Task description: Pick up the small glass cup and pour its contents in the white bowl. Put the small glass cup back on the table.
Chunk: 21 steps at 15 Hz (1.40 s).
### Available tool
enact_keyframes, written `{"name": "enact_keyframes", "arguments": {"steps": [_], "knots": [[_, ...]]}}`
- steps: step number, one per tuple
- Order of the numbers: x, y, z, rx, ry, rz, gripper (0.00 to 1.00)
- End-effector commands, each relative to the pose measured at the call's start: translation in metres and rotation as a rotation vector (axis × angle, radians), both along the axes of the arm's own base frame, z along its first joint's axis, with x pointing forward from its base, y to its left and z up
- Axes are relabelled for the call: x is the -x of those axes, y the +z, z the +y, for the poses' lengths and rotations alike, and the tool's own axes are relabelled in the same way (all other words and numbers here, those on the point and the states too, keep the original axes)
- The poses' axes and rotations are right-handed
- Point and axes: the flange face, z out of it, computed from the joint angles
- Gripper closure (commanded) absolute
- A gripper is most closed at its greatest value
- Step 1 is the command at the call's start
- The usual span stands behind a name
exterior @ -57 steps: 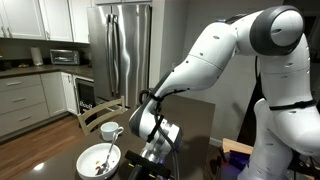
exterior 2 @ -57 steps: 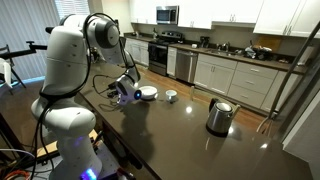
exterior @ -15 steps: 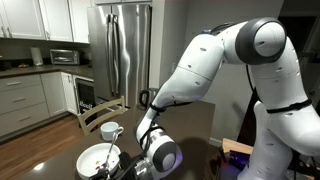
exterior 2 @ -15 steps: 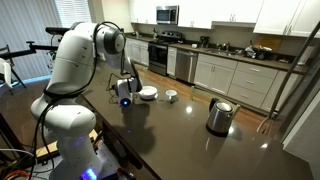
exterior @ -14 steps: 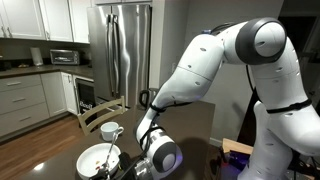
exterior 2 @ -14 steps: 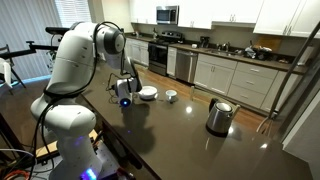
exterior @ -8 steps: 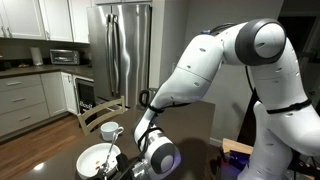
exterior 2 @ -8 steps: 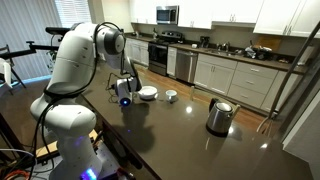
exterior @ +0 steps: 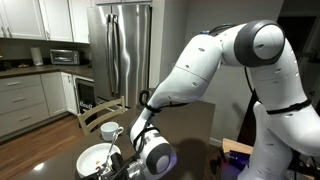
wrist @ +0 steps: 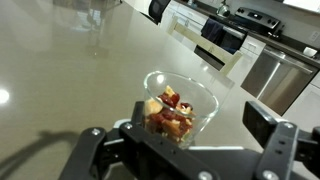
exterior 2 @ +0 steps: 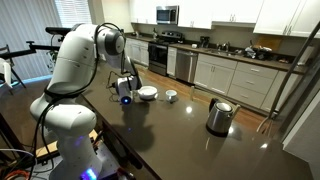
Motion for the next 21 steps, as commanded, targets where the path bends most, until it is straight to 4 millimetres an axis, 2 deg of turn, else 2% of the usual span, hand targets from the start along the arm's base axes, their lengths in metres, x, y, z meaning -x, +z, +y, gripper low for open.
{"name": "enact_keyframes", "arguments": {"steps": [1, 7, 12, 18, 21], "knots": [[-0.013, -0.008, 0.007, -0.019, 0.021, 0.045, 0.00], [-0.035, -0.019, 0.009, -0.066, 0.075, 0.105, 0.00], [-0.050, -0.015, 0.003, -0.106, 0.093, 0.163, 0.00], [-0.057, -0.011, -0.003, -0.109, 0.085, 0.198, 0.00], [-0.057, -0.008, 0.002, -0.112, 0.098, 0.197, 0.00]]}}
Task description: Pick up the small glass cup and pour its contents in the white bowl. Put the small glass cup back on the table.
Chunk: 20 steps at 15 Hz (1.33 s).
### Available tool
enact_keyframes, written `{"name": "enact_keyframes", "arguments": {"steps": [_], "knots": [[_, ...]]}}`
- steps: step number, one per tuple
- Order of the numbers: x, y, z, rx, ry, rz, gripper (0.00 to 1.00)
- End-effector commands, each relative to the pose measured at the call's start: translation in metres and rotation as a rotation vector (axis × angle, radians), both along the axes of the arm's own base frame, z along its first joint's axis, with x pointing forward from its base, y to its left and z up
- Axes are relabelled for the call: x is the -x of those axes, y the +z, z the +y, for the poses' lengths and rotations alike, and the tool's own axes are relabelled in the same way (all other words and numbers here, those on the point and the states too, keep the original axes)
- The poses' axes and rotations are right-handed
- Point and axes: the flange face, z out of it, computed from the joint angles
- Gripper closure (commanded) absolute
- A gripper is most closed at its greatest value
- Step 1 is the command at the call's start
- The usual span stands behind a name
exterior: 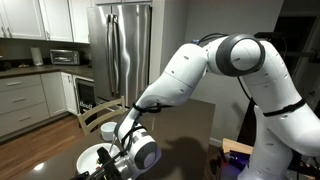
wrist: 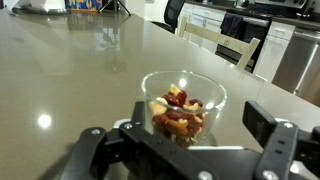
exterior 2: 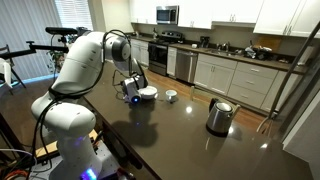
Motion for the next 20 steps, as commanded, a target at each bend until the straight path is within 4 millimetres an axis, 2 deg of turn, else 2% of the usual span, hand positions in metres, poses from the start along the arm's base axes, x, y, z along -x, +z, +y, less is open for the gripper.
{"name": "enact_keyframes", "arguments": {"steps": [1, 8, 15, 16, 17, 19, 20], "knots": [[-0.005, 0.007, 0.007, -0.009, 0.029, 0.012, 0.00], [-0.010, 0.014, 0.029, -0.020, 0.105, 0.008, 0.00], [-0.017, -0.001, 0.036, -0.033, 0.133, 0.050, 0.00], [-0.017, -0.003, 0.037, -0.035, 0.139, 0.053, 0.25], [-0.017, -0.004, 0.037, -0.033, 0.140, 0.052, 0.26], [-0.018, -0.004, 0.039, -0.035, 0.144, 0.056, 0.40], [-0.018, -0.003, 0.039, -0.033, 0.147, 0.058, 0.43]]}}
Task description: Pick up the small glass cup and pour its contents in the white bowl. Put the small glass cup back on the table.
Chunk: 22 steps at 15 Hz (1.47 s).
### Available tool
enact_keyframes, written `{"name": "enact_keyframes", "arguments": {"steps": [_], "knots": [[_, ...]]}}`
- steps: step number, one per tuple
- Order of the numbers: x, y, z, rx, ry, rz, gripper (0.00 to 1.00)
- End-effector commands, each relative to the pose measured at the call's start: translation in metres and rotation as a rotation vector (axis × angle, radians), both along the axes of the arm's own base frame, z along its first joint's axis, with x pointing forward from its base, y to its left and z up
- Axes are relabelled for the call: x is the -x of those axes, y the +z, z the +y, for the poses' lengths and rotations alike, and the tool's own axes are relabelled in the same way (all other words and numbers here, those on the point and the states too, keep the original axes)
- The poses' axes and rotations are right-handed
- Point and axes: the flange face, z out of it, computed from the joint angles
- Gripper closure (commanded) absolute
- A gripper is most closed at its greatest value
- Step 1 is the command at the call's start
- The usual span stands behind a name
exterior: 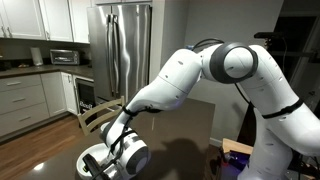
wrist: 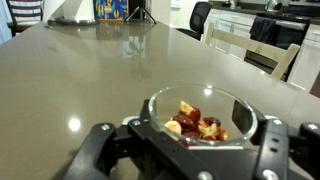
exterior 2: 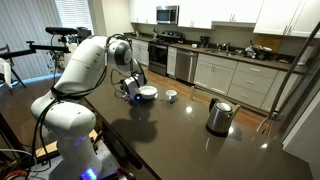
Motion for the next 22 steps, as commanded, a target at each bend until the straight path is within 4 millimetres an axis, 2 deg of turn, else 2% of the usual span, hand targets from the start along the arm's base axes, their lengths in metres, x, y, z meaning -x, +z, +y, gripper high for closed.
{"name": "enact_keyframes", "arguments": {"steps": [1, 15, 22], "knots": [[-0.003, 0.002, 0.005, 0.005, 0.019, 0.021, 0.43], [0.004, 0.021, 0.013, 0.068, 0.019, 0.027, 0.43], [0.009, 0.039, 0.023, 0.149, 0.016, 0.040, 0.43]]}}
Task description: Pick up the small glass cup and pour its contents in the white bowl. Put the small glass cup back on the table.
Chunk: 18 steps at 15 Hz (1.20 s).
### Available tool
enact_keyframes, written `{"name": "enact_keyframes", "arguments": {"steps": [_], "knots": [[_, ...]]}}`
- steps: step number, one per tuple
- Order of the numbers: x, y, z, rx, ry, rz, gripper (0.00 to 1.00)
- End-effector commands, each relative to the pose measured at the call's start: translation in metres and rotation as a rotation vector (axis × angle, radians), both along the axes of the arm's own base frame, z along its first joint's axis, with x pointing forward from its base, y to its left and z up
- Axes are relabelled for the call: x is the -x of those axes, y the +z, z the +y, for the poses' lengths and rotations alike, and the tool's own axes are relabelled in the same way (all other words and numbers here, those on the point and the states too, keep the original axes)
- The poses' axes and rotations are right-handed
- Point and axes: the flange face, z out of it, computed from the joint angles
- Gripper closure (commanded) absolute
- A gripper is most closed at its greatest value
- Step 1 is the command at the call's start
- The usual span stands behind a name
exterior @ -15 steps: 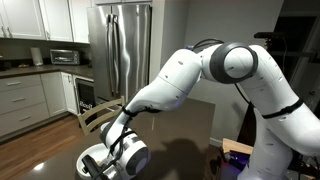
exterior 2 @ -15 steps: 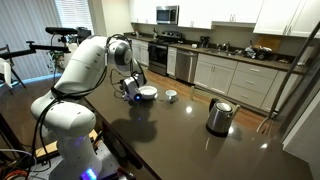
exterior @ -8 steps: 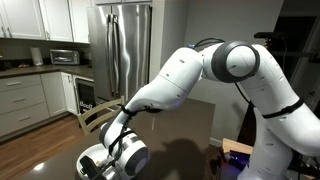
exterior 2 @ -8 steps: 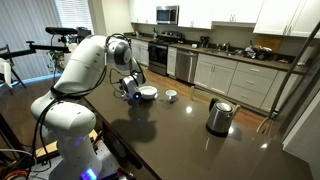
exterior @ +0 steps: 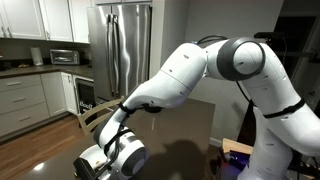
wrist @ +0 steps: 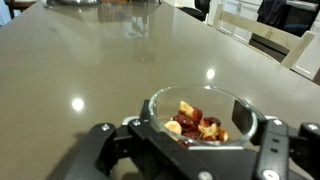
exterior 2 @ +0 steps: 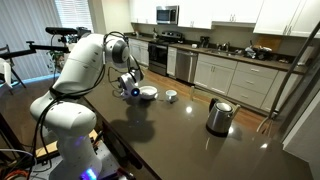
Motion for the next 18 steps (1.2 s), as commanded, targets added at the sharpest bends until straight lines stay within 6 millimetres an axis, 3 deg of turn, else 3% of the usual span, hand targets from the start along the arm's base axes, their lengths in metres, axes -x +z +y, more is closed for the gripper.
{"name": "enact_keyframes", "arguments": {"steps": [1, 18], "knots": [[0.001, 0.024, 0.005, 0.050, 0.012, 0.020, 0.43], [0.000, 0.049, -0.004, 0.227, 0.050, 0.071, 0.43]]}}
